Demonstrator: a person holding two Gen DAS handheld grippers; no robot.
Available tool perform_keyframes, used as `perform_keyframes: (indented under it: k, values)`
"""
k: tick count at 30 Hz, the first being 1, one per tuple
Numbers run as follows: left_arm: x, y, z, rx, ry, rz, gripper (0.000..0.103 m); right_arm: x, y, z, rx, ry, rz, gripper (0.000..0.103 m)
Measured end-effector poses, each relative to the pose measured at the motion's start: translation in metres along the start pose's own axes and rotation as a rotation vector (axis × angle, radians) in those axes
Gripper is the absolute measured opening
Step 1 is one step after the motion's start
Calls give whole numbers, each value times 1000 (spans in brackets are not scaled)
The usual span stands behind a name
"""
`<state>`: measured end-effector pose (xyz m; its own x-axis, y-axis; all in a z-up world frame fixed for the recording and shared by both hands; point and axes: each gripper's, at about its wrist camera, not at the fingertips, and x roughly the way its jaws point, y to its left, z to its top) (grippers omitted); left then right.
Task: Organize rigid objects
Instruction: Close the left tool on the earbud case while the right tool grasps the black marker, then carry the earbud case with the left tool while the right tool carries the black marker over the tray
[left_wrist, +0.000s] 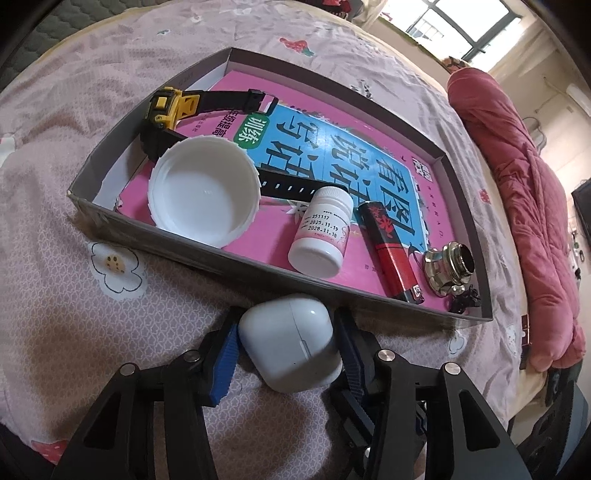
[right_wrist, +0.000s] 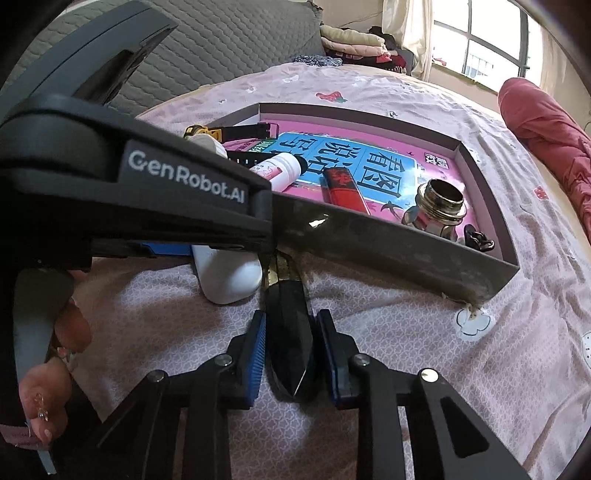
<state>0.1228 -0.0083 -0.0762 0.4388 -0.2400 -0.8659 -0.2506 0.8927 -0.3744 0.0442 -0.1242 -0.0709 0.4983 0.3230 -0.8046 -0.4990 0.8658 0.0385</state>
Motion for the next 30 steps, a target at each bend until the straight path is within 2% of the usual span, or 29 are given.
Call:
perform_keyframes:
  k: [14,21,30]
  values:
    - [-28,1,-11,99,-36,-13,49,-18,-22,3,89,-21,60,24]
    - [-51,-2,-10,162,-88,-11,47,-40,-29,5,125,-84,64,23]
    - [-69,-1,-5,171,-132,-23,47,-55,-40,12,162,-143,71,23]
